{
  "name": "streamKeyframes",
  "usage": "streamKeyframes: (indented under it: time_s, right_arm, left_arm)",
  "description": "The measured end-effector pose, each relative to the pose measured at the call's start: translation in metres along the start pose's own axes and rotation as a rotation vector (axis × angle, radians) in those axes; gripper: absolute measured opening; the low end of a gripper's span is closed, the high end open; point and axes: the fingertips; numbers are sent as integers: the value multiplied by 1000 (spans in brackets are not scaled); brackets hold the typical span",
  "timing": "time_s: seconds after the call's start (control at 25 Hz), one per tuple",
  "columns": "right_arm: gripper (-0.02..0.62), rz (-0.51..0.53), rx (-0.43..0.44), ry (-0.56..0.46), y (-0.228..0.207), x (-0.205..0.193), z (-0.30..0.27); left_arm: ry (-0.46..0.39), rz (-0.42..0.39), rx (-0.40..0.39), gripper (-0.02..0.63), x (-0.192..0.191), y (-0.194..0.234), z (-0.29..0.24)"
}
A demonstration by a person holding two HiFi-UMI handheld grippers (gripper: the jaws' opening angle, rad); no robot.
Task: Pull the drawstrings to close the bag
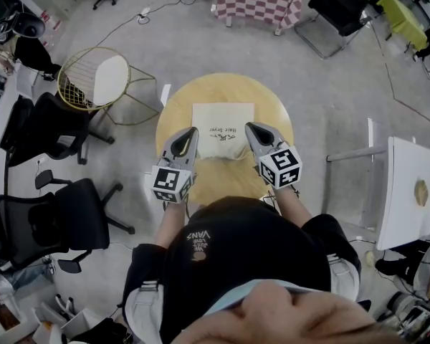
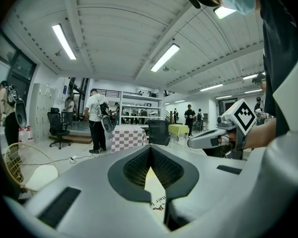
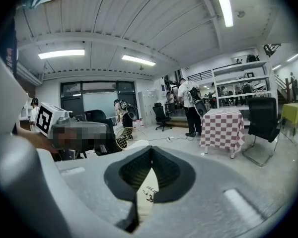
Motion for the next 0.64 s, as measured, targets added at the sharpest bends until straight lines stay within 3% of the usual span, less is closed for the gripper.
streamKeyframes:
  time_s: [0.64]
  right_arm:
    - [-3,-9,-14,-5,6,-5,2]
  left_arm:
    - [-13,18,-20,11,-5,-4,7]
Point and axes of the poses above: the fingertips, and each gripper's own axes: z backward along the fingers, y to its left, x out of its top, and after that the axes turned 7 degrees about -y, right-handed
